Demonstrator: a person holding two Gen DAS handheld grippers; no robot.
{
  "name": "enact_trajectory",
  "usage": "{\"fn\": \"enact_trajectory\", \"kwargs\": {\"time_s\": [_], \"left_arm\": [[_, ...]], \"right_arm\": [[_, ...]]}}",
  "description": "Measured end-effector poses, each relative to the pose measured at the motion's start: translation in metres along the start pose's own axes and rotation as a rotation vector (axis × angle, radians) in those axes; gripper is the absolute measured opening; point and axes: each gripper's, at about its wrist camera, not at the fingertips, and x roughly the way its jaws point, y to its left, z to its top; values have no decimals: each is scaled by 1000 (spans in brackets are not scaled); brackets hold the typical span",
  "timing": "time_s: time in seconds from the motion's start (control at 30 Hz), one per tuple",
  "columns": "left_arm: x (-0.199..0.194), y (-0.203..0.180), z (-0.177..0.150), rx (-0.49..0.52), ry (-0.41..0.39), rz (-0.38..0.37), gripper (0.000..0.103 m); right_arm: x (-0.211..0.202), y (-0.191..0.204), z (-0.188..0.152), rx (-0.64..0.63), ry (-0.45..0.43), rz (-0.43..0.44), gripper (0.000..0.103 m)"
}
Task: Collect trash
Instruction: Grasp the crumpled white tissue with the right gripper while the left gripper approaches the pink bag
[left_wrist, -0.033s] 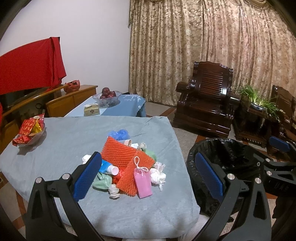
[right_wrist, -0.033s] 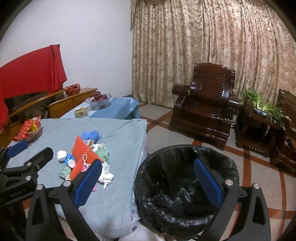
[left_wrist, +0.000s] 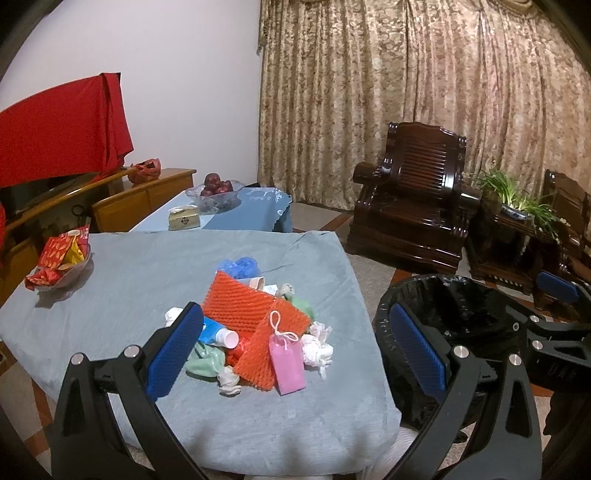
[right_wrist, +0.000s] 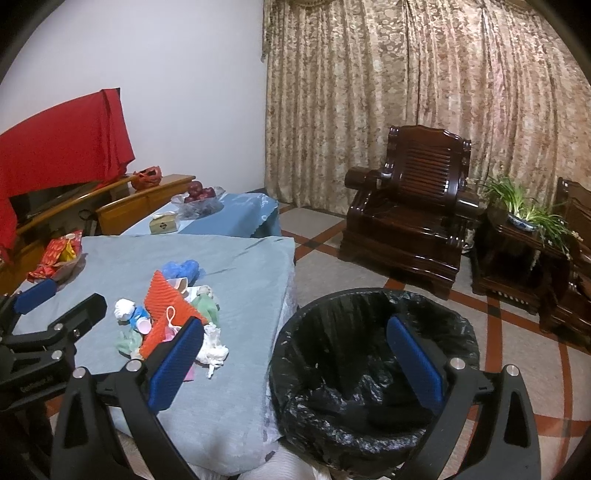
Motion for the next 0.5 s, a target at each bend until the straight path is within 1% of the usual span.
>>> {"fn": "enact_trajectory", "kwargs": {"time_s": [0.17, 0.33, 0.4, 0.5], "left_arm": [[11, 18, -5, -10, 9, 33, 98], [33, 57, -15, -42, 39, 88, 98], [41, 71, -22, -44, 40, 112, 98], [50, 87, -32, -35, 51, 147, 98]], "right_arm": [[21, 13, -4, -12, 26, 36, 97], [57, 32, -18, -45, 59, 67, 97], [73, 40, -27, -59, 62, 75, 97], [98, 54, -40, -82, 91, 88, 97]]}}
